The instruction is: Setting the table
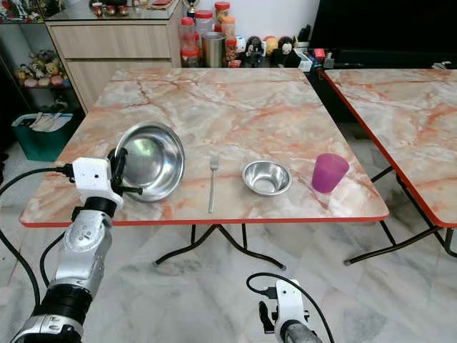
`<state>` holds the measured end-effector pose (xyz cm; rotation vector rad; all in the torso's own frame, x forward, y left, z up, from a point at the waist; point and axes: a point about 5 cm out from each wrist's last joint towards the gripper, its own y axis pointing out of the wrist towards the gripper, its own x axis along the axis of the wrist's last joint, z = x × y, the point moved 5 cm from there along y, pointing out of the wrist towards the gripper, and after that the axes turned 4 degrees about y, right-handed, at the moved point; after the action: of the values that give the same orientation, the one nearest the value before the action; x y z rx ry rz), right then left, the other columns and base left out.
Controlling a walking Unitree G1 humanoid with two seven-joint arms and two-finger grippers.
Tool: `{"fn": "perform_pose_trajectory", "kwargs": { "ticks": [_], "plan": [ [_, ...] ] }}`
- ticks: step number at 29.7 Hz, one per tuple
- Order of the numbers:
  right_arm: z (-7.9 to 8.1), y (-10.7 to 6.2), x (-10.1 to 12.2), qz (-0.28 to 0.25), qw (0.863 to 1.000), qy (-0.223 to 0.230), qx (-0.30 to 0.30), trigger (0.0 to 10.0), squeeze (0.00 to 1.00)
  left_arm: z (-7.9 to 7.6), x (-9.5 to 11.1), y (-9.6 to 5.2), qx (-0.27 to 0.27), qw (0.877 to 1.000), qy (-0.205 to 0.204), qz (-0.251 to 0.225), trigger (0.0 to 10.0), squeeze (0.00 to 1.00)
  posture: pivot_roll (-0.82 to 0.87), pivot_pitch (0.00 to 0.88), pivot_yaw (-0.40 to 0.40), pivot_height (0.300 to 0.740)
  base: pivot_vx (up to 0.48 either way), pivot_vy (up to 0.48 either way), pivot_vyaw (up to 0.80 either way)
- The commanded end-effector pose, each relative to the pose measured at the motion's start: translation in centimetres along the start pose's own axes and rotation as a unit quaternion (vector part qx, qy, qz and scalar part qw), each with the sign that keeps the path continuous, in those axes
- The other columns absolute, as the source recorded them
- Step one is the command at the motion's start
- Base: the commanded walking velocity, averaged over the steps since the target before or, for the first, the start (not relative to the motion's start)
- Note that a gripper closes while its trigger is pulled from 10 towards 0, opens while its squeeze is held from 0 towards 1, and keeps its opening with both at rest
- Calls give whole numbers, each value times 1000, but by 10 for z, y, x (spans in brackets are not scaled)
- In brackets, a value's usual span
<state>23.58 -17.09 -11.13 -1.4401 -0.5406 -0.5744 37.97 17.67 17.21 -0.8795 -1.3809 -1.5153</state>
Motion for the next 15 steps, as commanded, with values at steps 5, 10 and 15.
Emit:
{"fn": "perform_pose_trajectory", "kwargs": {
  "ticks": [5,10,15],
  "plan": [
    [-6,0,3,-6,1000,7,-8,10000,0,13,21,12,38,998,-33,-36,10000,0,-10,0,-30,740,0,-259,0],
    [-7,0,5,-7,1000,9,-9,10000,0,17,36,18,47,996,-42,-59,10000,0,-6,0,-33,740,0,-259,0],
    [-5,1,6,-9,1000,11,-8,10000,0,16,45,20,49,995,-49,-73,10000,0,-3,0,-33,740,0,-257,0]
  ]
}}
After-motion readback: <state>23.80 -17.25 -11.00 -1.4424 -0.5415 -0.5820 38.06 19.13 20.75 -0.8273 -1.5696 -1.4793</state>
